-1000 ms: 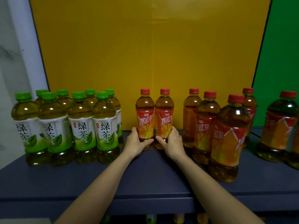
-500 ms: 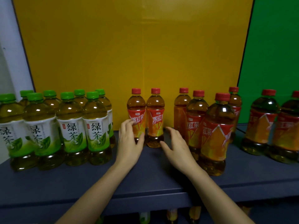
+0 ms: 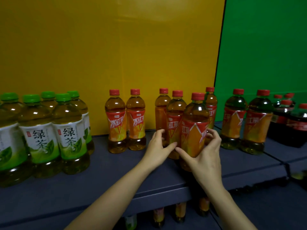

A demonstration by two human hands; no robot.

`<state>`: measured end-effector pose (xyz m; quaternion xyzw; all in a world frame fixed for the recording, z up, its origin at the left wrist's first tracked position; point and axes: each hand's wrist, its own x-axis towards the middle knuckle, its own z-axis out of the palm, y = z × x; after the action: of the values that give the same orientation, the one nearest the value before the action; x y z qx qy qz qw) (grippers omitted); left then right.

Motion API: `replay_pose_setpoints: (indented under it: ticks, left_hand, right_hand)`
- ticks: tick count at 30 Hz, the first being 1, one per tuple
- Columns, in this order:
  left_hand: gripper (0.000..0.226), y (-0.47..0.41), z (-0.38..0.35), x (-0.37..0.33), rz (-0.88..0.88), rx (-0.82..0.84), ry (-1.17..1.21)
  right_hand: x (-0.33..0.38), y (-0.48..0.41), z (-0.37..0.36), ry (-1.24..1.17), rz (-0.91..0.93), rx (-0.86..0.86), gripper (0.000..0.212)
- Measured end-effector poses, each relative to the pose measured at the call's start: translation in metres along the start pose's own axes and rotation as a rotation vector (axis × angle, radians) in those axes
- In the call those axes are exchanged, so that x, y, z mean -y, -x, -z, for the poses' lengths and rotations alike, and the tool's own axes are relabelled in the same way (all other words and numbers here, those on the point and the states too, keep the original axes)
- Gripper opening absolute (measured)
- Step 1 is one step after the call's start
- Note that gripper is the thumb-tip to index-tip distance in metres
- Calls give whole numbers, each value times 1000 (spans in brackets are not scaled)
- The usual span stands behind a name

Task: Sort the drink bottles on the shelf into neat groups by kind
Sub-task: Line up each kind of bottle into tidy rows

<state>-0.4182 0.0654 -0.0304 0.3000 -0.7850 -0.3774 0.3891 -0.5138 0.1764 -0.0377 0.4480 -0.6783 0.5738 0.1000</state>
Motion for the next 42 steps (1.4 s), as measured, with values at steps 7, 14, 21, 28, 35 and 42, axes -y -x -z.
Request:
replay_pose_setpoints:
  ticks: [7, 14, 21, 28, 35, 42]
  left_hand:
    - [62, -14, -6, 5, 93, 79, 137]
    - [73, -6, 0, 0, 33, -97, -73]
    - [76, 27, 37, 4, -1, -223, -292]
    - [75, 60, 83, 19, 47, -400, -434]
    - [74, 66, 110, 30, 94, -471, -485]
    - [74, 64, 113, 31, 126, -496, -530]
  right_hand:
    - [-18, -15, 8, -185, -64, 189, 76]
    - [-29, -17, 16, -335, -122, 317, 63]
    - [-23, -20, 7, -382, -116, 472, 65]
    - [7, -14, -33, -425, -54, 667, 59]
    - [29, -13, -70, -462, -1, 772, 58]
    - [38, -17, -82, -440, 43, 791, 55]
